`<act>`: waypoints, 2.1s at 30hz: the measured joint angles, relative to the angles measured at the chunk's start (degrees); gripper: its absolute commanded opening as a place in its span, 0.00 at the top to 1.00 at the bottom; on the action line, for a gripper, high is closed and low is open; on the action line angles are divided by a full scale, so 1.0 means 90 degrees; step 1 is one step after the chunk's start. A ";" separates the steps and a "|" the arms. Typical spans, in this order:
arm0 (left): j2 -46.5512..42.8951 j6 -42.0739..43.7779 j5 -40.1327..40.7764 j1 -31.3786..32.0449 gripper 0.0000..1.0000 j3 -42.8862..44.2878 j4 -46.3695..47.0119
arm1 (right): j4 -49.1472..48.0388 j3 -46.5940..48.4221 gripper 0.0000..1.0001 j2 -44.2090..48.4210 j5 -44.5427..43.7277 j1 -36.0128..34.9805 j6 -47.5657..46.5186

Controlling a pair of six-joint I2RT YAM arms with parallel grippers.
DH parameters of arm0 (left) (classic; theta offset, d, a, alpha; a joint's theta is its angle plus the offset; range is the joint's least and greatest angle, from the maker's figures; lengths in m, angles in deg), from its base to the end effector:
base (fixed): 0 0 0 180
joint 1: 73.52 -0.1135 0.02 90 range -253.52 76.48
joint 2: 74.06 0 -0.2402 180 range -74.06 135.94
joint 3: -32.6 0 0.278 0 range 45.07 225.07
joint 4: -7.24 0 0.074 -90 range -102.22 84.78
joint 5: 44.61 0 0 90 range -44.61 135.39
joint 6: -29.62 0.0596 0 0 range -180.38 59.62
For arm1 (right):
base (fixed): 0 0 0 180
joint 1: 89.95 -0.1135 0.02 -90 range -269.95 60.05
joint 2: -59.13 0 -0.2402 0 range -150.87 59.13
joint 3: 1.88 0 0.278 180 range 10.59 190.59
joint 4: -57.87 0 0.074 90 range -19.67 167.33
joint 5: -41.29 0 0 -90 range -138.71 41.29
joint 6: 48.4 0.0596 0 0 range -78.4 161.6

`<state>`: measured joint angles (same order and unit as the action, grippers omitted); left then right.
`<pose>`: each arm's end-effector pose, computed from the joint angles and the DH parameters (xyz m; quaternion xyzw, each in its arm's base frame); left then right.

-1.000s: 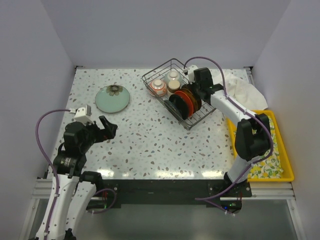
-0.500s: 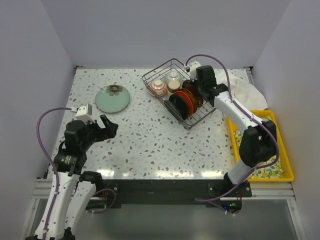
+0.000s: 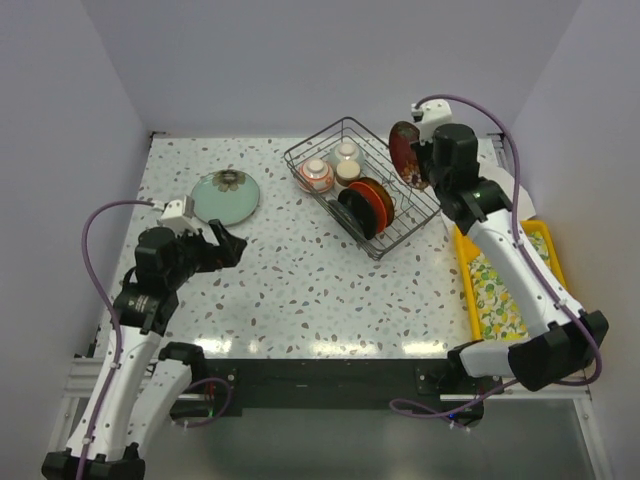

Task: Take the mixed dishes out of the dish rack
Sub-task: Pick up the plate from the dish rack.

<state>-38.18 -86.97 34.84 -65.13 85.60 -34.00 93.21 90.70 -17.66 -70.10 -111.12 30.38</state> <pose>0.2082 -0.0417 0.2819 -0.0828 0.8331 -0.2363 0.4932 0.3386 0.1078 0.3797 -0.1211 0.8007 -0.1019 0.5778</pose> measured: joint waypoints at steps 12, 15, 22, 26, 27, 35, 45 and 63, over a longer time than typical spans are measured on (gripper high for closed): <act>0.0857 -0.0364 -0.0714 0.0209 0.04 0.0141 0.1030 | -0.0017 -0.1076 1.00 0.1209 0.2310 0.0015 0.2215; 0.1025 -0.0544 -0.0855 0.0340 0.05 0.0141 0.1355 | -0.0160 -0.1549 1.00 0.1258 0.2987 0.0010 0.2895; 0.1426 -0.0984 -0.0923 0.0947 0.07 0.0138 0.2084 | -0.0984 -0.2701 1.00 0.1270 0.4248 -0.0024 0.4437; 0.1639 -0.1195 -0.0760 0.1583 0.12 0.0112 0.2482 | -0.1564 -0.3235 1.00 0.1275 0.4694 -0.0078 0.5151; 0.1683 -0.1260 -0.0685 0.1736 0.12 0.0087 0.2584 | -0.1719 -0.3349 1.00 0.1277 0.4792 -0.0102 0.5311; 0.2154 -0.1637 -0.0070 0.2528 0.20 -0.0017 0.3303 | -0.2601 -0.3898 1.00 0.1285 0.5231 -0.0248 0.6130; 0.2645 -0.1931 0.0478 0.2820 0.42 -0.0017 0.3446 | -0.3281 -0.4143 1.00 0.1292 0.5404 -0.0255 0.6598; 0.2824 -0.2713 0.0415 0.2880 1.00 -0.0554 0.4663 | -0.3699 -0.4444 0.90 0.1287 0.5503 -0.0231 0.6955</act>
<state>-12.76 -111.38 38.58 -39.21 80.62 7.97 59.92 50.70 -6.08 -20.57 -113.20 92.98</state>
